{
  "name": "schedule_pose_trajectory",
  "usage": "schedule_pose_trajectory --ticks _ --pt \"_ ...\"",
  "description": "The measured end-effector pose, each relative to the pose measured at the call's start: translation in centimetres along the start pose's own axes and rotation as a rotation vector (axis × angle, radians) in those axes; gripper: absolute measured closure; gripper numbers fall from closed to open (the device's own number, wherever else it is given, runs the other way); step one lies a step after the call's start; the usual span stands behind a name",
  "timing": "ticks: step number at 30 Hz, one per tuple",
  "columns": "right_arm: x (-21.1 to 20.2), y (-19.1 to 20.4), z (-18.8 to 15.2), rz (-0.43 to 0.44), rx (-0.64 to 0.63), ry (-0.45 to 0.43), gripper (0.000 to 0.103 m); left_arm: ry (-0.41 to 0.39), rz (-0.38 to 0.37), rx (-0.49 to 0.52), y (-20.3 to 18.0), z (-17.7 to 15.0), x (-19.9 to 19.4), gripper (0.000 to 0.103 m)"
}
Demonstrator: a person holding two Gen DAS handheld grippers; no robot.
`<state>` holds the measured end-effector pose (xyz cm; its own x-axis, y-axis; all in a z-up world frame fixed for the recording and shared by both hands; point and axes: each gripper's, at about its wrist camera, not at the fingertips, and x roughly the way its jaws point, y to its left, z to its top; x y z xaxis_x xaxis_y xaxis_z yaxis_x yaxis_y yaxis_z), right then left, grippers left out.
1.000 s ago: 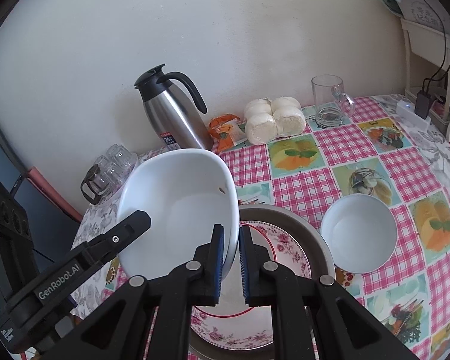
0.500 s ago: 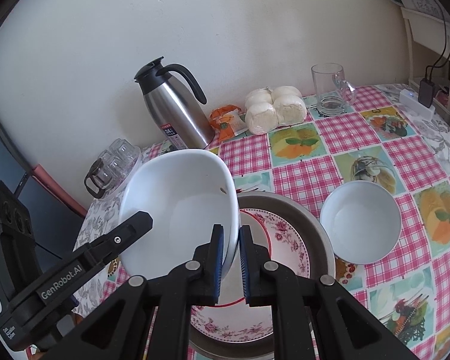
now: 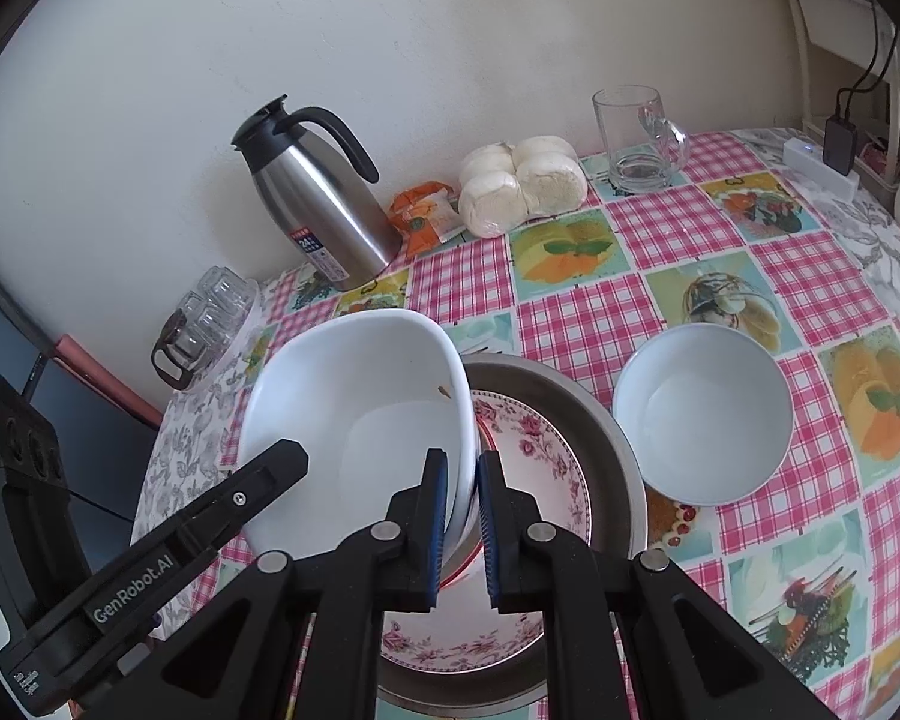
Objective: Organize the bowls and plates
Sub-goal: 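Lower the white bowl into the strawberry bowl with both tools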
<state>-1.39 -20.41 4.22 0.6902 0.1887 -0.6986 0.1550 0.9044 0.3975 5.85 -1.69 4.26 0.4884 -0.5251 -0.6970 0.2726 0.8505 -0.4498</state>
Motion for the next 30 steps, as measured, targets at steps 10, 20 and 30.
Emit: schedule_pose_trajectory --ticks 10,20,30 --pt "1.4 -0.1 -0.5 -0.003 0.009 0.059 0.09 0.042 0.022 -0.031 1.0 -0.4 1.0 0.081" --pt "2.2 -0.5 -0.7 0.007 0.026 0.08 0.088 0.068 0.018 -0.059 1.6 -0.5 1.8 0.081" --pt "2.1 -0.5 -0.6 0.019 0.024 0.077 0.088 0.044 0.019 -0.033 1.3 -0.1 1.1 0.078"
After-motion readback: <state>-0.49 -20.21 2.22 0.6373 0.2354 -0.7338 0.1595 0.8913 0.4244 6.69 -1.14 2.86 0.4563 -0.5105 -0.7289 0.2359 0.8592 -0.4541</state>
